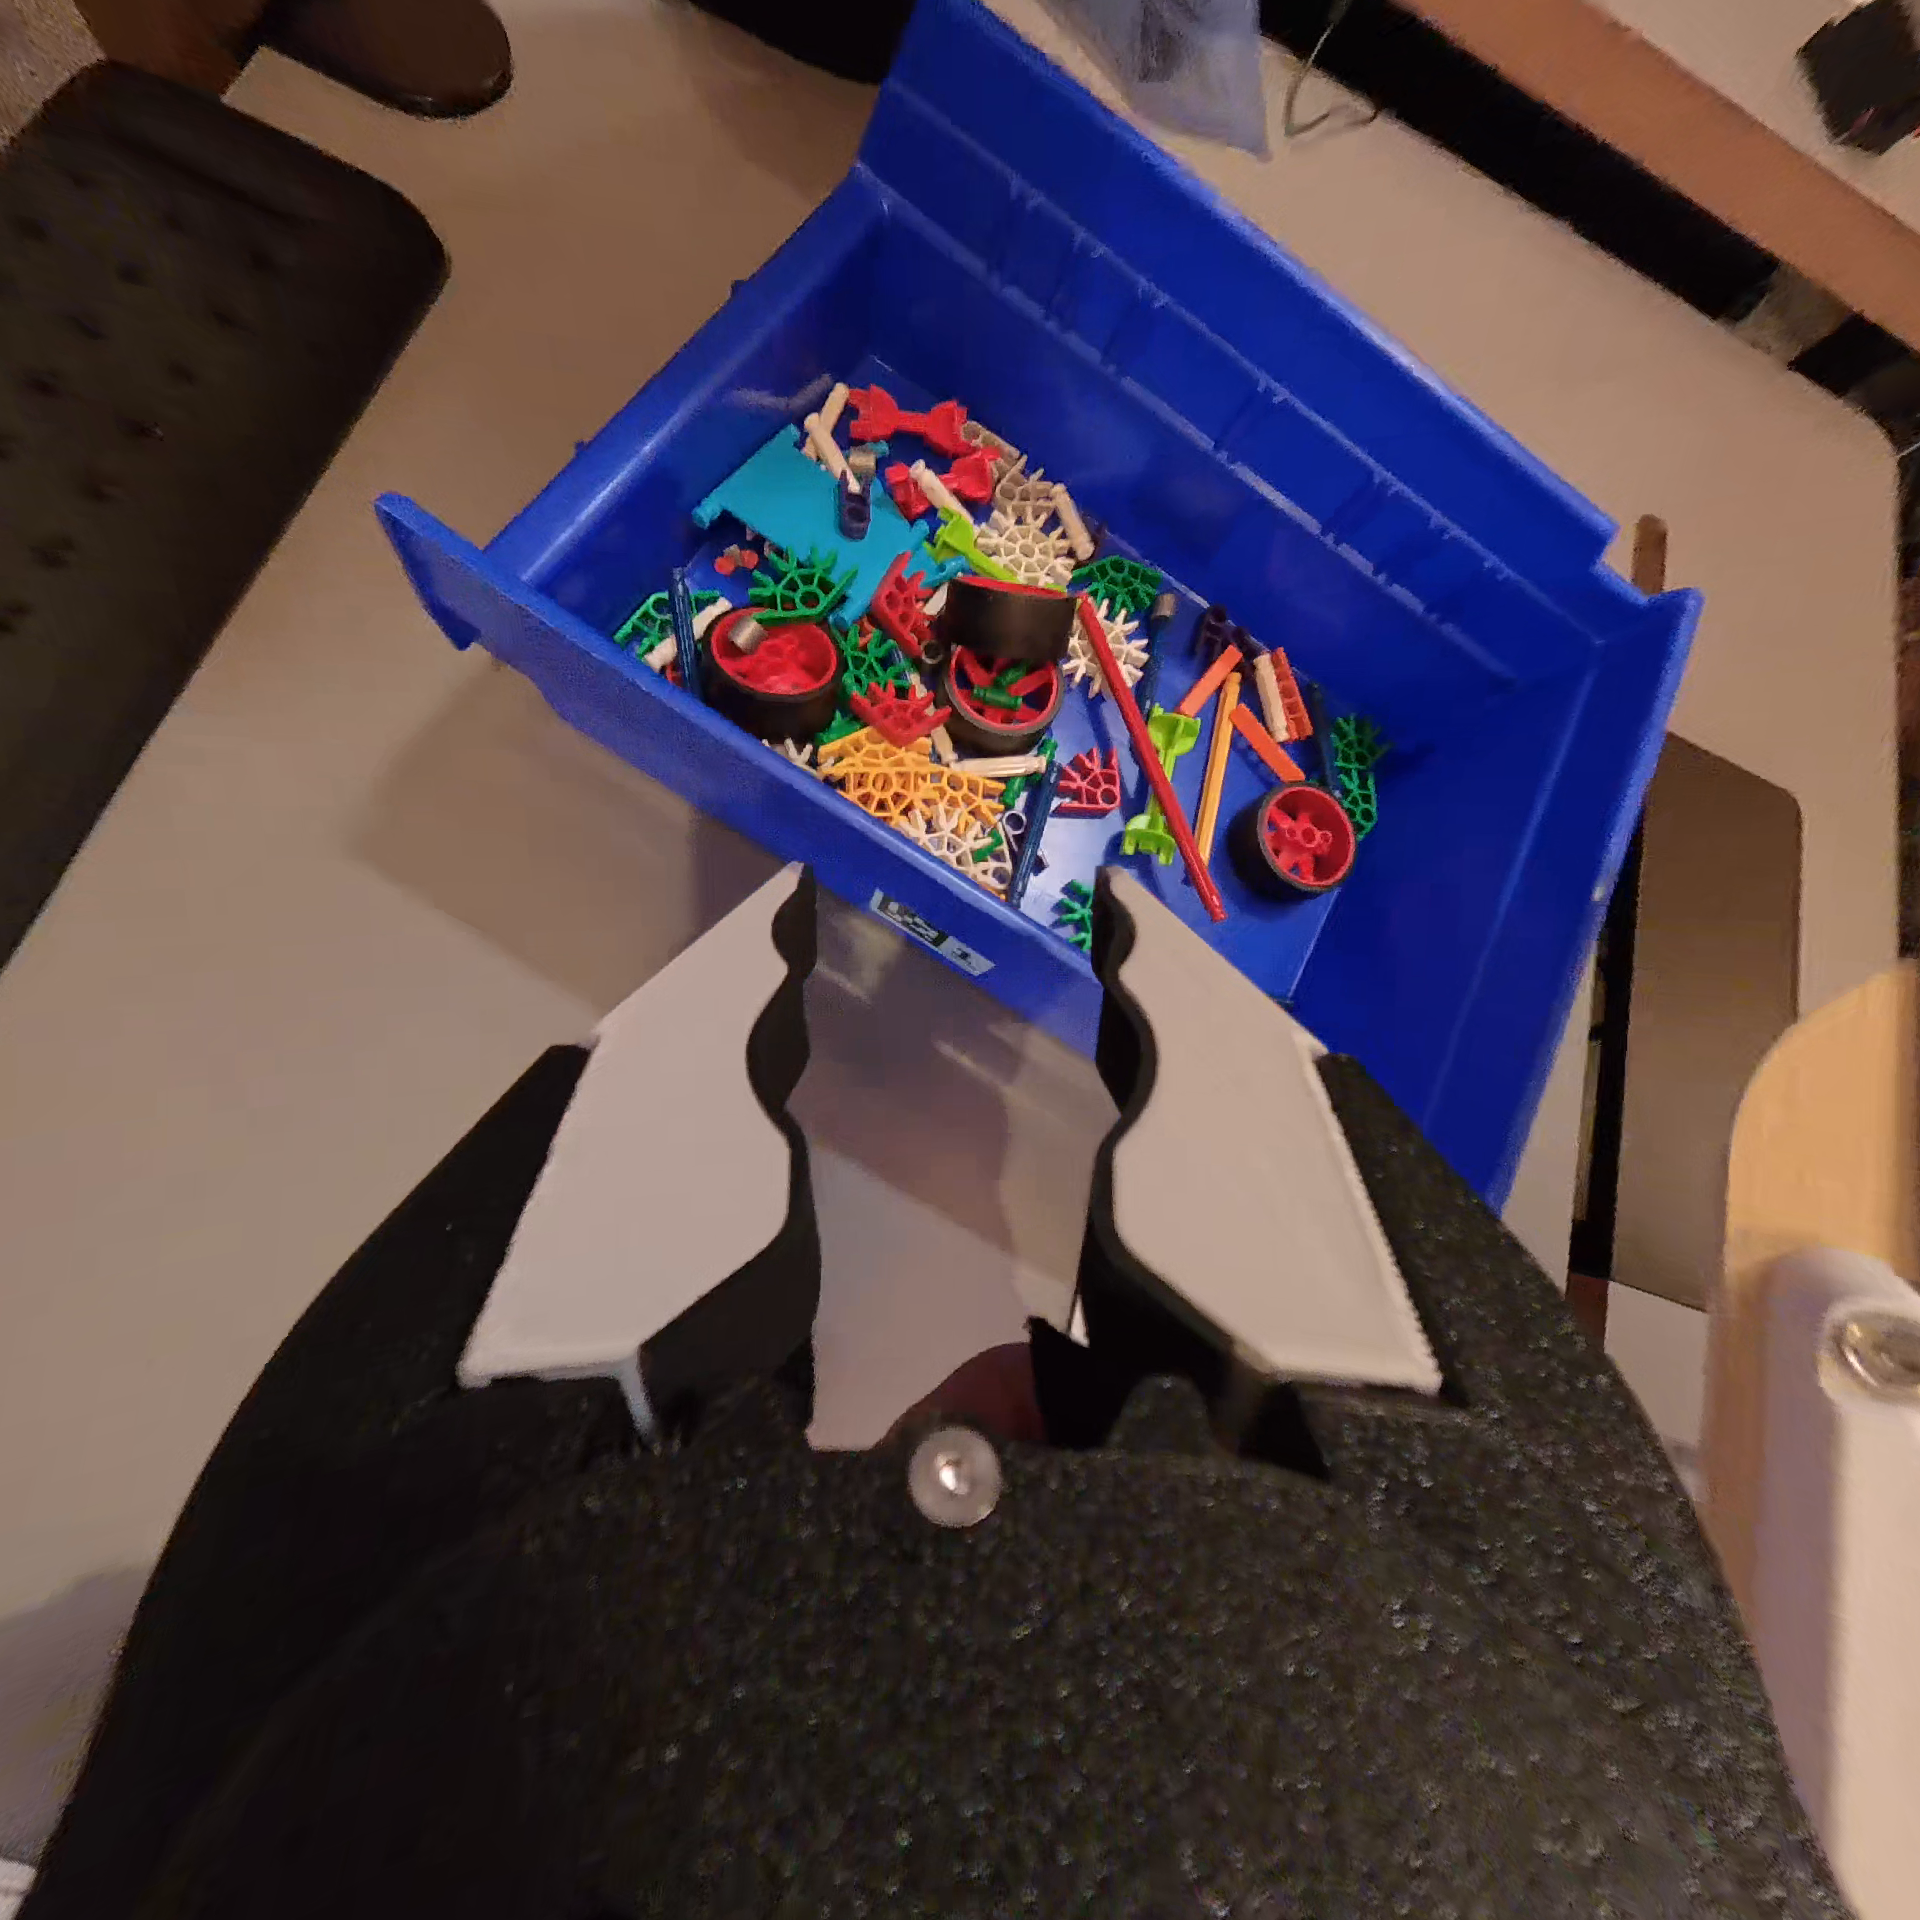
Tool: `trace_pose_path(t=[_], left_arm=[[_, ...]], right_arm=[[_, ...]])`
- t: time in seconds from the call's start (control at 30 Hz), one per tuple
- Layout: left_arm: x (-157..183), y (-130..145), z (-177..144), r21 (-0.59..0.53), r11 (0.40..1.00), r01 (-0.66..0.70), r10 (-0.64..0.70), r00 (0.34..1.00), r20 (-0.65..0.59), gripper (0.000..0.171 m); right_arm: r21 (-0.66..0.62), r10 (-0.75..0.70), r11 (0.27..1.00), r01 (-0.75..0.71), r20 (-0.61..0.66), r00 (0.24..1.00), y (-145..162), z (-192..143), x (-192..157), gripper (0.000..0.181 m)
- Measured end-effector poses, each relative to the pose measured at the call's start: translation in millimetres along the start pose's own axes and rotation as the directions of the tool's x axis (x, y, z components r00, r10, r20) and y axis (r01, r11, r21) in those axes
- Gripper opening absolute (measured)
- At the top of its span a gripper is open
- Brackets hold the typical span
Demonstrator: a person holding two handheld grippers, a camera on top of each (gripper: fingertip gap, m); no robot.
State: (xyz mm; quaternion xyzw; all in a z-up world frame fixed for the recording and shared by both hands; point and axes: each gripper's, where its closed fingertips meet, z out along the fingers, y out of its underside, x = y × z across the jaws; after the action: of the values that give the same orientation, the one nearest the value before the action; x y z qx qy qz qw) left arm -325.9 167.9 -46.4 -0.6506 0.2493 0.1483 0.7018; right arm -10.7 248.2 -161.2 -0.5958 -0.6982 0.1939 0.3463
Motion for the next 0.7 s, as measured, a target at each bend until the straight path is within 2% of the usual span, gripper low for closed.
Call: trace_pose_path(t=[0.07,0.17,0.27,0.33,0.57,0.67,0.7], left_arm=[[0,1,0,-0.002,1.000,0.012,-0.012,1.000,-0.002,0.000],[1,4,4,-0.015,0.999,0.030,-0.030,1.000,0.001,0.000],[2,6,8,-0.024,0.999,0.037,-0.036,0.999,0.013,0.000],[2,5,9,-0.018,0.999,0.040,-0.040,0.999,0.020,0.000],[-8,7,9,-0.018,0.998,0.054,-0.053,0.996,0.067,0.000],[-11,4,8,-0.010,0.998,0.058,-0.057,0.995,0.083,0.000],[-13,4,8,-0.013,0.999,0.053,-0.052,0.994,0.094,0.000]], right_arm=[[-0.008,0.004,1.000,-0.004,0.037,0.999,5,-6,-7,0.060],[-0.110,-0.057,0.992,0.055,-0.013,0.998,24,10,-2,0.062],[-0.157,-0.107,0.983,0.095,-0.067,0.992,24,26,7,0.045],[-0.145,-0.142,0.981,0.131,-0.065,0.988,18,37,5,0.031],[-0.079,-0.170,0.983,0.164,-0.076,0.982,-18,75,11,0.024],[-0.030,-0.128,0.992,0.125,-0.141,0.982,-41,103,27,0.025],[-0.051,-0.139,0.990,0.132,-0.168,0.976,-44,111,33,0.037]])
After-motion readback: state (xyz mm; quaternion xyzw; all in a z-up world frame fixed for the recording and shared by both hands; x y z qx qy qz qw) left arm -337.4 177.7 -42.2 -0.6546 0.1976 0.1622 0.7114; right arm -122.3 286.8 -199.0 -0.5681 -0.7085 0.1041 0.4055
